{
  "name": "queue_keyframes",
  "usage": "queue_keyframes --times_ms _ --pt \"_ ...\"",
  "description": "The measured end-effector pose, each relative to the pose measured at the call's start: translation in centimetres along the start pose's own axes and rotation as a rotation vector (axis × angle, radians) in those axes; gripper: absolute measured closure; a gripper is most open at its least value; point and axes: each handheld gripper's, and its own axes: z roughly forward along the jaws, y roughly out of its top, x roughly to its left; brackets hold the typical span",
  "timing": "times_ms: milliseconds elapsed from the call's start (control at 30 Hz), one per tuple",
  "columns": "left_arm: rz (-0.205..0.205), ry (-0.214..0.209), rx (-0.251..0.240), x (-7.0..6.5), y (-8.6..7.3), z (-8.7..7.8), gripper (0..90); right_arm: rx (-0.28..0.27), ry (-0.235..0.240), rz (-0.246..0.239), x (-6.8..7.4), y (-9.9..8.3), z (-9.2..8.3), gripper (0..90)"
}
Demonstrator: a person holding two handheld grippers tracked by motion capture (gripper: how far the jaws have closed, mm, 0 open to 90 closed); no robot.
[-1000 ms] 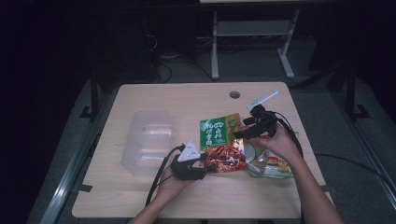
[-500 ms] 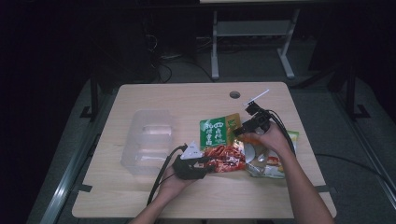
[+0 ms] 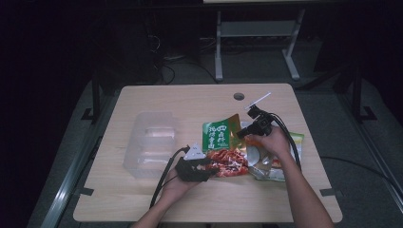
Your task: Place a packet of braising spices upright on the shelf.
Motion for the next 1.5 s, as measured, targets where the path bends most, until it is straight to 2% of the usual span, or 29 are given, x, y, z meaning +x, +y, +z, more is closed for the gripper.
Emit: queue_keyframes --times_ms 133,167,200,233,300,333,367,467,500,567,600,667,700,733,833,900,933,1033,1067,1100,1133,1167,1200,1300,1333,1367,1467,1500 --pt "-0.026 0.024 -0.015 0.3 0.1 -0.3 38.7 -0.014 0.003 -0.03 0.6 0.0 -0.5 89.7" --pt "-0.056 0.02 -0.039 0.3 0.2 -0.5 35.9 -0.031 0.005 -0.044 0.8 -0.1 -0.9 89.8" --pt "-0.056 0.02 -0.039 0.3 0.2 -0.5 35.1 -0.041 0.006 -0.047 1.0 -0.2 -1.1 89.8" --pt "-0.064 0.006 -0.047 0.5 0.3 -0.8 35.1 -0.069 0.016 -0.058 1.2 -0.3 -1.5 89.8" --pt "-0.073 0.009 -0.063 0.5 0.4 -0.9 33.9 -0.113 0.027 -0.058 1.7 -0.5 -2.2 89.9" --pt "-0.078 0.017 -0.066 0.5 0.4 -1.0 33.9 -0.113 0.027 -0.058 1.7 -0.5 -2.2 89.9" --pt "-0.101 0.021 -0.072 0.5 0.5 -1.2 29.8 -0.155 0.034 -0.069 2.4 -0.9 -3.1 89.9" --pt "-0.108 0.034 -0.087 0.4 0.6 -1.3 28.1 -0.181 0.032 -0.086 3.1 -1.3 -3.9 90.0" --pt "-0.102 0.038 -0.094 0.4 0.7 -1.5 27.6 -0.194 0.025 -0.113 3.8 -1.6 -4.7 90.0" --pt "-0.106 0.047 -0.096 0.3 0.8 -1.6 26.9 -0.202 0.02 -0.125 4.0 -1.8 -5.0 90.0" --pt "-0.117 0.047 -0.105 0.3 0.9 -1.7 25.8 -0.236 0.018 -0.156 4.9 -2.3 -6.0 90.0" --pt "-0.12 0.051 -0.103 0.4 0.9 -1.7 25.4 -0.272 0.028 -0.178 5.4 -2.9 -6.6 90.0" --pt "-0.122 0.066 -0.103 0.6 1.0 -1.7 24.6 -0.287 0.031 -0.197 5.7 -3.1 -6.9 90.0" --pt "-0.122 0.066 -0.103 0.6 1.0 -1.7 24.2 -0.287 0.031 -0.197 5.7 -3.1 -6.9 90.0" --pt "-0.163 0.062 -0.129 1.1 1.0 -1.6 23.8 -0.306 0.025 -0.238 6.6 -3.9 -7.9 90.0" --pt "-0.201 0.038 -0.13 1.4 1.0 -1.2 22.5 -0.334 0.026 -0.262 7.1 -4.6 -8.5 90.0" --pt "-0.201 0.038 -0.13 1.4 1.0 -1.2 23.3 -0.334 0.026 -0.262 7.1 -4.6 -8.5 90.0" --pt "-0.221 -0.028 -0.136 1.7 1.2 -0.3 29.1 -0.356 0.041 -0.28 7.4 -5.1 -9.0 90.0" --pt "-0.221 -0.028 -0.136 1.7 1.2 -0.3 32.0 -0.356 0.041 -0.28 7.4 -5.1 -9.0 90.0" --pt "-0.226 -0.057 -0.128 1.9 1.5 0.1 34.2 -0.369 0.047 -0.286 7.7 -5.4 -9.0 90.0" --pt "-0.226 -0.057 -0.128 1.9 1.5 0.1 37.4 -0.369 0.047 -0.286 7.7 -5.4 -9.0 90.0" --pt "-0.242 -0.095 -0.144 2.0 1.7 0.3 43.1 -0.381 0.06 -0.288 7.8 -5.6 -9.0 90.0" --pt "-0.237 -0.109 -0.153 2.1 1.8 0.2 48.1 -0.386 0.063 -0.287 7.8 -5.7 -8.9 90.0" --pt "-0.224 -0.115 -0.164 1.9 2.2 0.1 62.3 -0.38 0.063 -0.288 8.1 -5.9 -9.0 90.0" --pt "-0.213 -0.122 -0.175 1.8 2.3 -0.2 62.3 -0.38 0.063 -0.288 8.1 -5.9 -9.0 90.0" --pt "-0.21 -0.126 -0.185 1.7 2.4 -0.5 71.2 -0.392 0.054 -0.292 8.3 -6.1 -9.1 90.0" --pt "-0.198 -0.129 -0.185 1.5 2.4 -0.8 79.3 -0.405 0.058 -0.287 8.4 -6.4 -9.2 90.0" --pt "-0.186 -0.115 -0.186 1.2 2.5 -1.1 81.0 -0.411 0.056 -0.283 8.3 -6.8 -9.1 90.0"
